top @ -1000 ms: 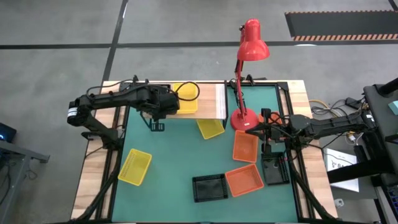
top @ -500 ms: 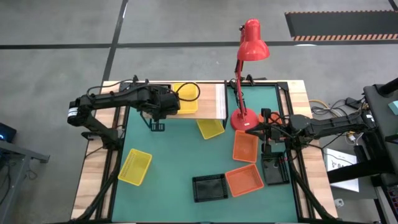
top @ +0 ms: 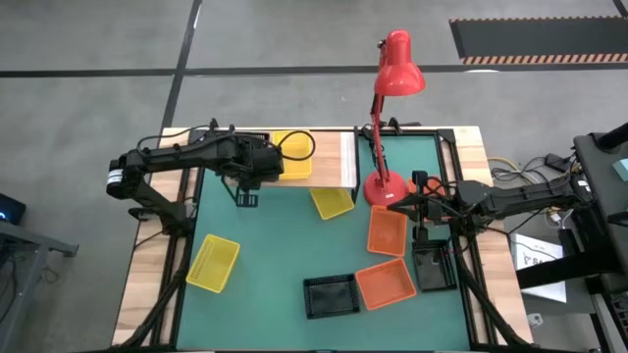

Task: Stack baskets on shelf by color
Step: Put the top left orange bin on the shelf, then adjust the yellow bin on the shelf

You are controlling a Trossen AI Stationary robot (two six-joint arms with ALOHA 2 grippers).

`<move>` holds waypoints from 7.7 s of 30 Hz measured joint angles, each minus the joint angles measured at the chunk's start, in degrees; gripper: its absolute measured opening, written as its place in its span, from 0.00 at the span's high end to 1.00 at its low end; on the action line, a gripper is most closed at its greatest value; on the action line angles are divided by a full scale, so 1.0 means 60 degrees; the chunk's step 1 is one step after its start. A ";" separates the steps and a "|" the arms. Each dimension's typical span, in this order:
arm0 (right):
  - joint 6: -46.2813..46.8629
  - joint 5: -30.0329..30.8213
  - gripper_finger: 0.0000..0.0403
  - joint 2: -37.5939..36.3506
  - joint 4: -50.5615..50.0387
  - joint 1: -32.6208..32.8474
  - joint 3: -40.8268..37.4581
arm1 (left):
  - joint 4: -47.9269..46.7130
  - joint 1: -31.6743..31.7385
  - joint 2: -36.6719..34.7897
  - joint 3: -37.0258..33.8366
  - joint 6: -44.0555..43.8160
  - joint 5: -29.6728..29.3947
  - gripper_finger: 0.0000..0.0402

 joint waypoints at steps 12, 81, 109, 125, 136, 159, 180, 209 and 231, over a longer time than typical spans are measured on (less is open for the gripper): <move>0.0258 -0.0001 0.98 0.0000 0.0000 0.0000 0.0004 | -0.0021 -0.0252 -0.0081 0.0835 -0.0763 0.0017 0.81; 1.0332 0.1649 0.58 0.9581 -1.0443 0.3213 0.7278 | 1.8571 -0.5668 -0.4484 -0.8477 0.3505 -0.1281 0.81; 1.0268 0.0792 0.98 1.0306 -1.0912 0.2918 0.7788 | 1.8568 -0.5668 -0.4492 -0.8473 0.4017 -0.1281 0.81; 0.8943 0.0413 0.98 1.0328 -1.2607 0.3187 1.2287 | 1.8397 -0.5665 -0.4503 -0.8566 0.4102 -0.2827 0.81; 0.5735 0.2587 0.98 1.1006 -1.2684 0.2412 1.4306 | 1.8411 -0.5665 -0.4503 -0.8593 0.4252 -0.3189 0.81; 0.3314 0.2932 0.98 1.3606 -1.5131 -0.1384 1.6251 | 1.8415 -0.5665 -0.4510 -0.8644 0.4346 -0.3383 0.81; 0.3024 0.1855 0.98 1.3690 -1.3866 -0.2040 1.6232 | 1.8495 -0.5665 -0.4517 -0.8648 0.4561 -0.3386 0.81; 0.3401 0.1752 0.73 1.3665 -1.3694 -0.2234 1.6419 | 1.8495 -0.5665 -0.4517 -0.8648 0.4558 -0.3383 0.81; 0.2195 0.0990 0.93 1.3900 -1.1286 -0.2098 1.7390 | 1.8495 -0.5665 -0.4753 -0.8650 0.4582 -0.3383 0.81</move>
